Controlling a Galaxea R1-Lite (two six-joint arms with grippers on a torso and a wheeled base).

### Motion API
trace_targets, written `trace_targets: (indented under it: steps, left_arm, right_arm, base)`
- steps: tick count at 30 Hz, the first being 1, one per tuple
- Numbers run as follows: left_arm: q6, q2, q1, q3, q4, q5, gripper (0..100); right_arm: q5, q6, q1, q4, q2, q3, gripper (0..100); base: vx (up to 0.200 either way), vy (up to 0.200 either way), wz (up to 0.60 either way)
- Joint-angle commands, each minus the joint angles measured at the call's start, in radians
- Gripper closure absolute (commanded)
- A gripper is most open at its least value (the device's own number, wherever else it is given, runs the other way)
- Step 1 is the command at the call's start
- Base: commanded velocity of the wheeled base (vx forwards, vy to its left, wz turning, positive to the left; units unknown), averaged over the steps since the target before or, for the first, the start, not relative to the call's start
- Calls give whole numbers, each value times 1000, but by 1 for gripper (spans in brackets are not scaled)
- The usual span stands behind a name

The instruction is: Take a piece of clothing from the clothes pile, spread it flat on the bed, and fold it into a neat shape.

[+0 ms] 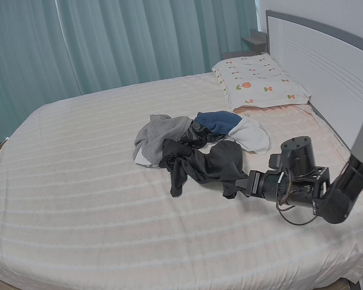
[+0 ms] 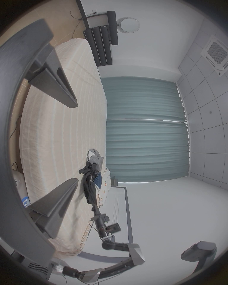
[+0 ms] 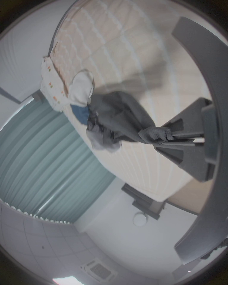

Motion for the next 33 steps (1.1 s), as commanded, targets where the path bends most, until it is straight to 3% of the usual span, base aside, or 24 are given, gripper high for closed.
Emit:
trace_targets:
  steps: [1,7,13,15,16,17,18,21,23,27,33]
  left_arm:
    - [-2,-18,0,16,-2,-2,0]
    - [10,-18,0,16,-3,-2,0]
    - [38,-18,2,16,-6,-10,0]
    - [-13,36,-4,-173,-74,-5,0]
    - [-13,36,-4,-173,-74,-5,0]
    - [-94,174,-6,-314,-80,-16,0]
    - [-111,229,-3,-335,-72,-23,0]
    - [-64,281,-7,-318,-54,-54,0]
    - [59,395,-9,-289,-35,-117,0]
    - [177,586,-18,-294,-51,-181,0]
    - [196,864,-158,-297,-132,-181,0]
  right_arm:
    - [41,4,131,-77,-387,257,100]
    - [42,1,135,-61,-564,350,100]
    - [48,15,157,-77,-581,450,100]
    - [47,11,168,-78,-579,462,100]
    - [47,11,168,-78,-579,462,100]
    - [44,15,183,-78,-590,461,100]
    - [45,15,184,-78,-594,461,100]
    - [42,14,192,-78,-597,462,100]
    - [34,12,201,-80,-605,459,100]
    - [18,9,201,-78,-631,453,100]
    - [8,9,206,-78,-633,438,100]
  base:
    - [0,0,0]
    - [0,0,0]
    - [0,0,0]
    - [0,0,0]
    - [0,0,0]
    - [0,0,0]
    - [0,0,0]
    - [0,0,0]
    - [0,0,0]
    - [0,0,0]
    - [0,0,0]
